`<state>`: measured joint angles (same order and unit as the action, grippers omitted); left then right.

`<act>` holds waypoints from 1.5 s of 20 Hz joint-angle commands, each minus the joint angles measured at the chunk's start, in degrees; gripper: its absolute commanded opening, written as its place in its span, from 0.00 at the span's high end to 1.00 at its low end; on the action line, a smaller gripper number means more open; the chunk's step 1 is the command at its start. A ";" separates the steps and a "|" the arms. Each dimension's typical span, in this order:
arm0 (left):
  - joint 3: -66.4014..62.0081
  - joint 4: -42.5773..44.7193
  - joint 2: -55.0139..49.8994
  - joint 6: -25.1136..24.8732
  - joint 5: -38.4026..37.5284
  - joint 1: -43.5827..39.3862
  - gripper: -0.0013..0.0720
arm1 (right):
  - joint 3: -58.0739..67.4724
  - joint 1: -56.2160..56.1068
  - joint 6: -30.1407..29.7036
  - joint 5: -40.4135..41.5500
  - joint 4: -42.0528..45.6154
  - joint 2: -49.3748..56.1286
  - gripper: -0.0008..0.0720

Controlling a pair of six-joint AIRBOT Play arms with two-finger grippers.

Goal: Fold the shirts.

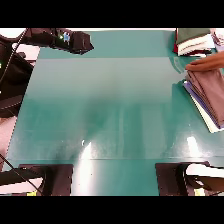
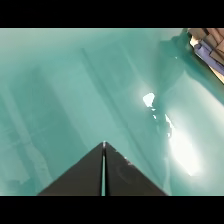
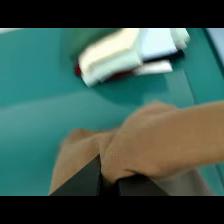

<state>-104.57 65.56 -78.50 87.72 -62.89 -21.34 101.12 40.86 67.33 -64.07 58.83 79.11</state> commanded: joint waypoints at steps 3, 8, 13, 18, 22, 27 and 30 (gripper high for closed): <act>0.00 0.07 -0.02 -1.25 -0.22 0.02 0.94 | -16.68 7.93 -0.59 -4.55 11.74 -9.84 0.96; 0.00 0.07 -0.02 -1.29 -0.59 0.02 0.94 | -28.55 16.33 -1.40 -3.80 11.87 -14.80 0.47; 0.00 0.07 -0.02 -1.29 -0.59 0.02 0.94 | -25.99 22.82 3.08 -6.05 10.14 -15.17 0.26; 0.00 0.02 -0.02 -1.22 -0.57 0.02 0.94 | -22.67 14.03 3.32 -8.11 -12.76 -15.17 0.27; 0.00 0.81 -0.02 -1.20 -0.55 0.02 0.94 | -22.73 -7.76 4.37 -9.60 -15.61 -15.17 0.33; 0.00 0.79 -0.02 -1.20 2.84 0.04 0.94 | -22.71 -35.67 4.20 -1.40 -11.08 -15.17 0.38; 0.00 0.81 -0.02 -1.20 5.16 0.02 0.94 | -22.69 -48.06 4.17 2.29 -4.39 -15.17 0.83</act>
<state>-104.57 66.32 -78.50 86.50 -60.20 -21.34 78.37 5.15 71.42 -66.15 49.06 63.96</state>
